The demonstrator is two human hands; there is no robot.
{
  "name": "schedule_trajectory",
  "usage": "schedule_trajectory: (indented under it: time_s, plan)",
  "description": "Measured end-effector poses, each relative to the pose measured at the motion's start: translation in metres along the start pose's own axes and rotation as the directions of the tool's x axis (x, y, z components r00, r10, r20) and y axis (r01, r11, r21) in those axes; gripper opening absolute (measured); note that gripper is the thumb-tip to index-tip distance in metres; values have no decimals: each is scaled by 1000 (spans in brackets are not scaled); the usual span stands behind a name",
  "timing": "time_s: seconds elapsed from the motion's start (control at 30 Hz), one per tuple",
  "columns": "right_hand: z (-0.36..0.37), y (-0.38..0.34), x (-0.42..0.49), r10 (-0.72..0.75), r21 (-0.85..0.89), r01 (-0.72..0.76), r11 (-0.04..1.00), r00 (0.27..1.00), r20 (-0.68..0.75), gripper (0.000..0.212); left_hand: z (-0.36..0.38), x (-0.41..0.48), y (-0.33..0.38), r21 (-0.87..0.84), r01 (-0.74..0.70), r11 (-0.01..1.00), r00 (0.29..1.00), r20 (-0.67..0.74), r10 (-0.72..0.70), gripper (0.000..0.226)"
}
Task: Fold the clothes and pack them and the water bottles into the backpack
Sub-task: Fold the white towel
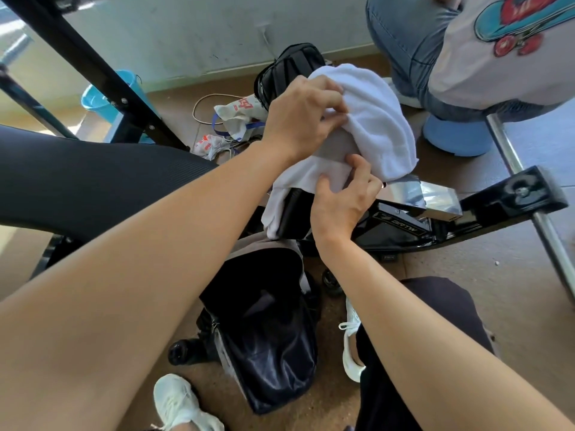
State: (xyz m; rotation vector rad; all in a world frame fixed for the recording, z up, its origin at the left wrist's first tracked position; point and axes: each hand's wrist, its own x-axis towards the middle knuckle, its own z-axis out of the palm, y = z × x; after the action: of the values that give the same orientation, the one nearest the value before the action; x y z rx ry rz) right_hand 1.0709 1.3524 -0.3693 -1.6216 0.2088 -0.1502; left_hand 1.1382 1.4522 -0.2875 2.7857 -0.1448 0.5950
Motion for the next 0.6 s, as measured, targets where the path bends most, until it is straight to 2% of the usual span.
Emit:
schedule_trajectory:
  time_s: [0.1,0.2,0.33,0.43,0.6]
  plan:
    - [-2,0,0,10,-40,-10,999,1000,-8,49,-4,6,4,-155,220,963,964,-117,-239,27]
    - [-2,0,1,3,-59,-3,998,1000,0,50,-16,7,-2,-337,386,859,846,-242,-475,23]
    - [-3,-3,1,14,-8,-14,1000,1000,-8,56,-42,-20,-28,-461,499,734,739,-217,-638,12]
    - [-3,-5,1,9,-1,-9,1000,1000,17,47,-60,-56,-41,-513,549,660,685,-176,-707,14]
    - [-3,2,-2,2,9,-3,1000,998,64,56,-83,-121,-53,-676,602,425,516,-77,-853,19]
